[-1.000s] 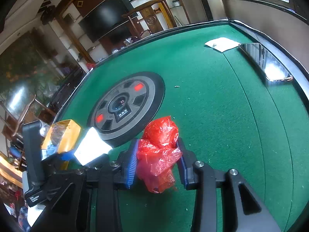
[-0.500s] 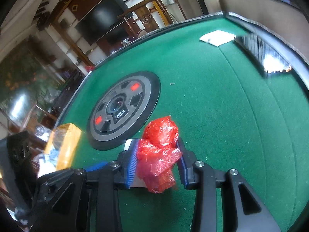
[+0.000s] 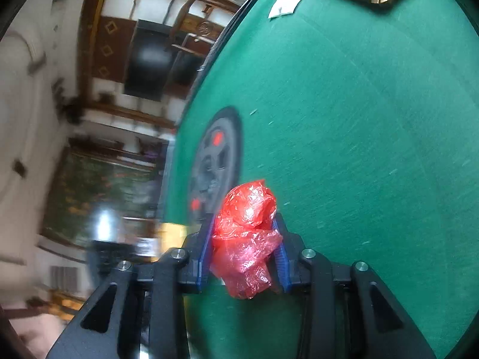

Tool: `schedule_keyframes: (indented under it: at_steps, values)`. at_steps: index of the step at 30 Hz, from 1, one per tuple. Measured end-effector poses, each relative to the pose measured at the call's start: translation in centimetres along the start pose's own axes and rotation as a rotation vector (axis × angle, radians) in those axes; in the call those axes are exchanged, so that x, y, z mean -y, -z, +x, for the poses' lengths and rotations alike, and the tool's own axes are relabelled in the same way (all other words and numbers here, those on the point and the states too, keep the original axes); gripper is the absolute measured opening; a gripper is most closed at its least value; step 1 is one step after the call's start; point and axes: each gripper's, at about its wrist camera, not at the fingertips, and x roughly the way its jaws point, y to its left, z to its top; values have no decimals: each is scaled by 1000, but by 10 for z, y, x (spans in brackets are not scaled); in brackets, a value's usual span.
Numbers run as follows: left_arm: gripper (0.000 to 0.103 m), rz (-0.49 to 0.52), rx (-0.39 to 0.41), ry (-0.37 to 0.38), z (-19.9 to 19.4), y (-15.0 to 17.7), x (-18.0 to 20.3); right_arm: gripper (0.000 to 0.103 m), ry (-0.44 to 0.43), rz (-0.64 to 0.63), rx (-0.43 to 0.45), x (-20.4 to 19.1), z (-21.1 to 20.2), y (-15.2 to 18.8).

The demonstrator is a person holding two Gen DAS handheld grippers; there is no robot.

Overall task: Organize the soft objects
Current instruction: 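Lift red plastic bag with right tool while left tool lowers over white paper packet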

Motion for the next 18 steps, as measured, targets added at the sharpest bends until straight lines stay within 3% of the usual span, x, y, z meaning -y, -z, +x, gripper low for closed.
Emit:
schedule_keyframes:
  at_steps: [4, 5, 8, 10, 12, 13, 15, 16, 18]
  values:
    - [82, -35, -21, 112, 19, -2, 11, 30, -173, 140, -15, 24, 2, 0]
    - [82, -57, -44, 174, 25, -3, 14, 30, -204, 164, -24, 28, 2, 0]
    - [84, -147, -75, 283, 37, -3, 18, 30, -238, 187, -53, 31, 8, 7]
    - [85, -166, -69, 283, 44, -6, 22, 30, -295, 210, -131, 32, 24, 14]
    - [85, -180, -93, 267, 44, -9, 23, 30, -289, 216, -128, 32, 23, 14]
    - [85, -177, -112, 257, 43, -10, 24, 30, -260, 205, -95, 32, 17, 13]
    - [85, -95, -109, 134, 34, -15, 29, 31, -184, 172, -33, 31, 0, 10]
    - [85, -37, -86, 59, 29, -18, 34, 31, -132, 148, 4, 29, -9, 7]
    - [85, 107, -44, -157, 25, -25, 48, 33, -16, 98, 73, 22, -25, 7]
